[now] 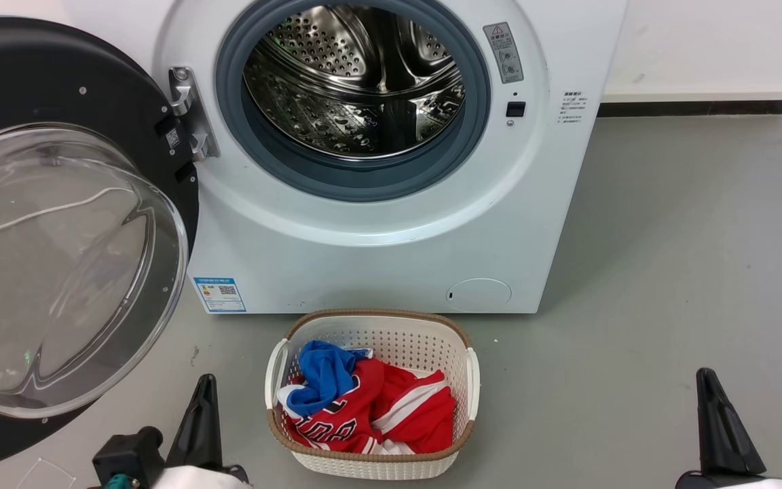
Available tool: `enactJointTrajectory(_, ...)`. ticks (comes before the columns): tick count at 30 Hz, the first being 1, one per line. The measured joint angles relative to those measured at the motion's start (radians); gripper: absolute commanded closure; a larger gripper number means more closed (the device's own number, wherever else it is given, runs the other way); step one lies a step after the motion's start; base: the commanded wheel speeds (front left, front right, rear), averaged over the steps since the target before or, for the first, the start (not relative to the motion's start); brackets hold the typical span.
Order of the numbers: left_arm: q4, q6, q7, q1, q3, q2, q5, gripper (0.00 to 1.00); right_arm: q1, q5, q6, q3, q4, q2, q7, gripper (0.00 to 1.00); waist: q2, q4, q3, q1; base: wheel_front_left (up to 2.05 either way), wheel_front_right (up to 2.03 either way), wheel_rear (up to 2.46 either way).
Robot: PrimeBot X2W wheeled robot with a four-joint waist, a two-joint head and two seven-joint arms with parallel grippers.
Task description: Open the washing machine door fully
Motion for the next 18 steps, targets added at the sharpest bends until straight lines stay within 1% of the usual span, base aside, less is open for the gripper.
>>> enactJointTrajectory(18, 0.025, -0.02, 0.075, -0.041, 0.025, 0.0, -0.324, 1.0, -0.066, 0.329, 0.0, 0.013, 0.058, -0.013, 0.063, 1.0, 0.0, 0.001, 0.005, 0.0, 0.0, 0.0, 0.0)
